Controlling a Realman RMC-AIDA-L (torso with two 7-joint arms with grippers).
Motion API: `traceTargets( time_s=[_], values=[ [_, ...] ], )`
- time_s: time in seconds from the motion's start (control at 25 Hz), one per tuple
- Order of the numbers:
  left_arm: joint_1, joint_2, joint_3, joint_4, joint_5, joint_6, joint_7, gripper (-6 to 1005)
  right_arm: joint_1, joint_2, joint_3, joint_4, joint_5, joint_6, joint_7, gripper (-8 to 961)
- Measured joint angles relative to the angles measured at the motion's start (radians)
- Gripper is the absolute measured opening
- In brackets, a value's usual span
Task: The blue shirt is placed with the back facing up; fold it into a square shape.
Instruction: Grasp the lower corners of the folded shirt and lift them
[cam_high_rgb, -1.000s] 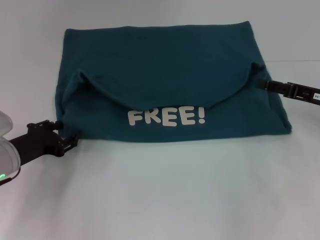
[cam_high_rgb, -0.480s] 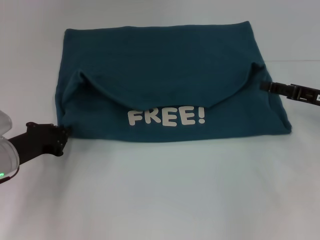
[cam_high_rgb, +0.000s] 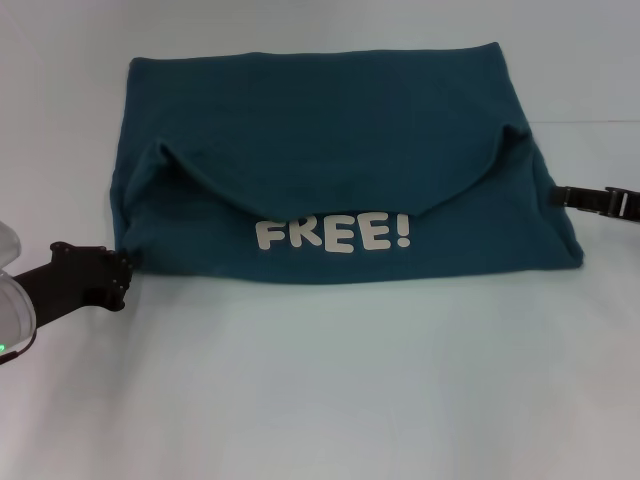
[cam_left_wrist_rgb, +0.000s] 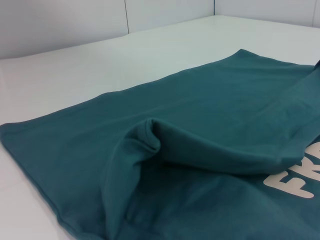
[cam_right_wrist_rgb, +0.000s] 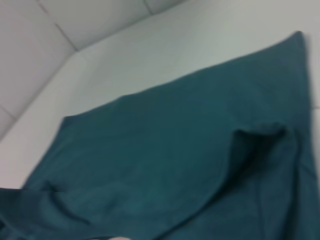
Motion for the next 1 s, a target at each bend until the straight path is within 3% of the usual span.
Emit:
traceTargets(
  time_s=[0.32, 0.8, 1.0],
  values=[
    [0.000, 0.000, 0.000, 0.000, 0.001, 0.003, 0.003, 0, 0.006, -0.004, -0.031, 0.001, -0.086, 0.051, 0.096, 621],
    [-0.009, 0.002, 0.005, 0.000, 0.002, 0.003, 0.003, 1, 0.014, 0.030, -0.101, 0.045, -0.089, 0.166, 0.098, 612],
    [-0.015, 0.003, 0.008, 0.000, 0.001, 0.002, 0.002, 1, 0.015, 0.035, -0.102, 0.047, -0.089, 0.171, 0.097, 608]
  ],
)
